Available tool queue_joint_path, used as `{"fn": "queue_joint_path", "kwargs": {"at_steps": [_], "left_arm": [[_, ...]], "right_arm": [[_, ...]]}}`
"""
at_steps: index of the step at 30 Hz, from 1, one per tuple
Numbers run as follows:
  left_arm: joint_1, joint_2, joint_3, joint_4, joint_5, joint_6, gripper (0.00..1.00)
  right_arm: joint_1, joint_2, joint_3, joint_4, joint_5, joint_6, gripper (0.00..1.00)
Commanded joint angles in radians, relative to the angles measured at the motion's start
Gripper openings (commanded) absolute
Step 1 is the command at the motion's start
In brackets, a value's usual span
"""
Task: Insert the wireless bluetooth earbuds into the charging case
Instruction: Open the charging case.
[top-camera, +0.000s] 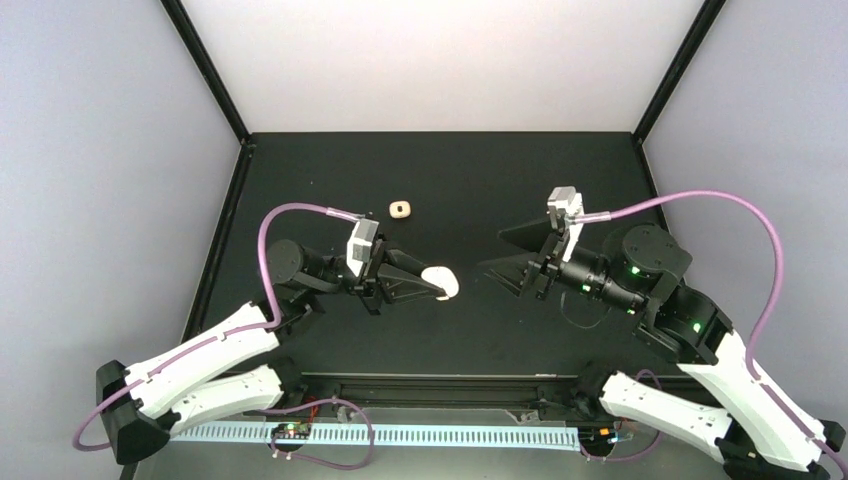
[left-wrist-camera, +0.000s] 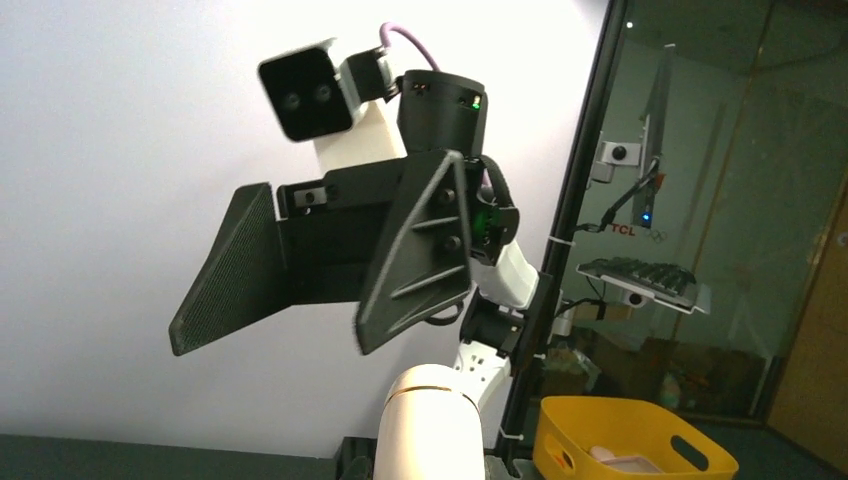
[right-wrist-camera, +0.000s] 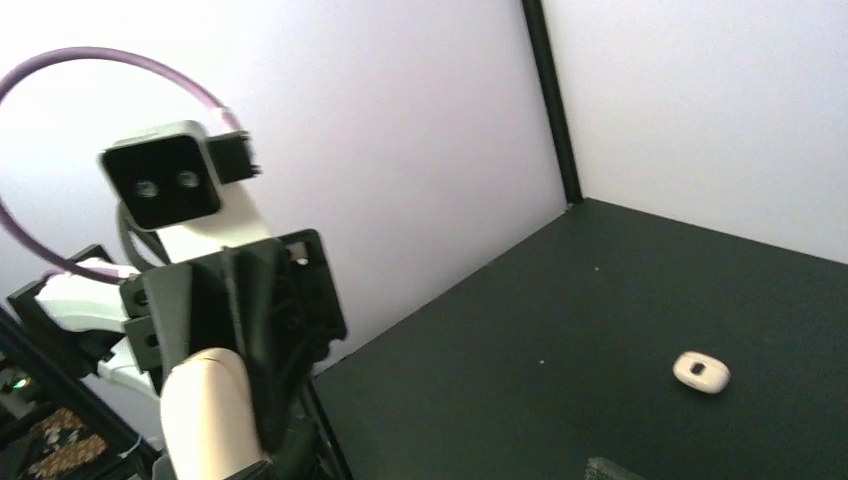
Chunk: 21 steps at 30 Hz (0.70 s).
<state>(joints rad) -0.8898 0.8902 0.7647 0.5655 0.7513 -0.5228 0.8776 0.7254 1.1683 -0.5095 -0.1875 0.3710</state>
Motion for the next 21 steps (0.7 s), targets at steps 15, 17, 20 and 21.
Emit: {"fn": "queue_joint_path", "kwargs": {"at_steps": [15,17,20,21], "left_arm": [[-0.001,0.06,0.077,-0.054,-0.073,0.026,0.02],[-0.002,0.063,0.076,-0.056,-0.079,0.026,0.02],[-0.003,0.067,0.079,-0.042,-0.08,0.021,0.02],[-0.003,0.067,0.08,-0.035,-0.077,0.02,0.02]], "right_arm": [[0.029,0.124,0.082,0.035,-0.145,-0.085,0.85],[0.029,0.122,0.082,0.047,-0.167,-0.087,0.86],[0.029,0.148,0.101,0.009,-0.184,-0.098,0.86],[0.029,0.155,0.102,-0.003,-0.182,-0.1,0.85]]}}
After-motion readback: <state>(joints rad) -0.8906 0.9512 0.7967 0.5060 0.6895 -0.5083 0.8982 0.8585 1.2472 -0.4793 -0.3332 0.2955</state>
